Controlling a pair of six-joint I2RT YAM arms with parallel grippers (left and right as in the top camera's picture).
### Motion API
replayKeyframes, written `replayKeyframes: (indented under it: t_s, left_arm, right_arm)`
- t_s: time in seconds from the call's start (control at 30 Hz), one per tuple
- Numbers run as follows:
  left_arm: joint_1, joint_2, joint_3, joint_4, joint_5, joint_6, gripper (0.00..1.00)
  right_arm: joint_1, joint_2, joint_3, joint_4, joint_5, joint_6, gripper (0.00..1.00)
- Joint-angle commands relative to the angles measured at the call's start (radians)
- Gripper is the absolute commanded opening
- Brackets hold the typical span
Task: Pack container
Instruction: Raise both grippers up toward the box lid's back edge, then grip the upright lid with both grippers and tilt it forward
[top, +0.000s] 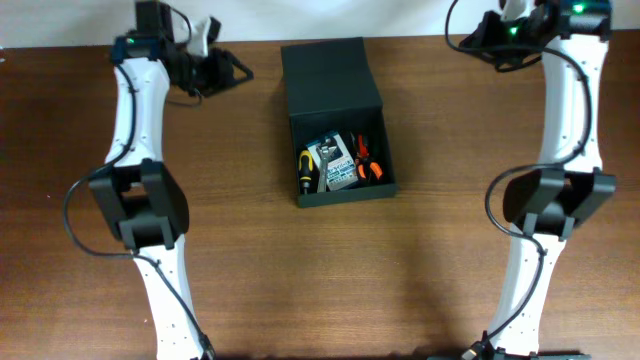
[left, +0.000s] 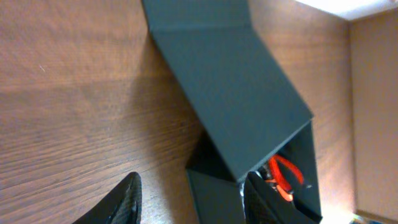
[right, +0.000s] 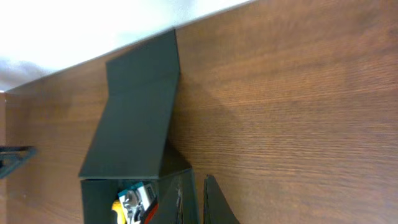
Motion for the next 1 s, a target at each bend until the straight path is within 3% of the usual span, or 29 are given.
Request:
replayKeyframes:
  t_s: [0.0, 0.13, 0.3, 0.37, 0.97]
  left_arm:
    - [0.004, 0.047, 0.002, 0.021, 0.093, 0.015, 0.43]
    - [0.004, 0.114, 0.002, 0.035, 0.172, 0.016, 0.35]
    - [0.004, 0.191, 0.002, 0.039, 0.270, 0.015, 0.09]
    - [0.002, 0.212, 0.002, 0.037, 0.272, 0.011, 0.04]
    - [-0.066, 0.315, 0.002, 0.084, 0.269, -0.022, 0.02]
  right_arm:
    - [0.024, 0.094, 0.003, 0.005, -0.051, -0.018, 0.04]
    - [0.061, 0.175, 0.003, 0.024, -0.051, -0.018, 0.04]
    - [0.093, 0.240, 0.002, 0.031, -0.052, -0.018, 0.04]
    - [0.101, 0.252, 0.002, 0.034, -0.061, -0.027, 0.04]
    - [0.171, 0.256, -0.165, 0.147, -0.074, -0.076, 0.04]
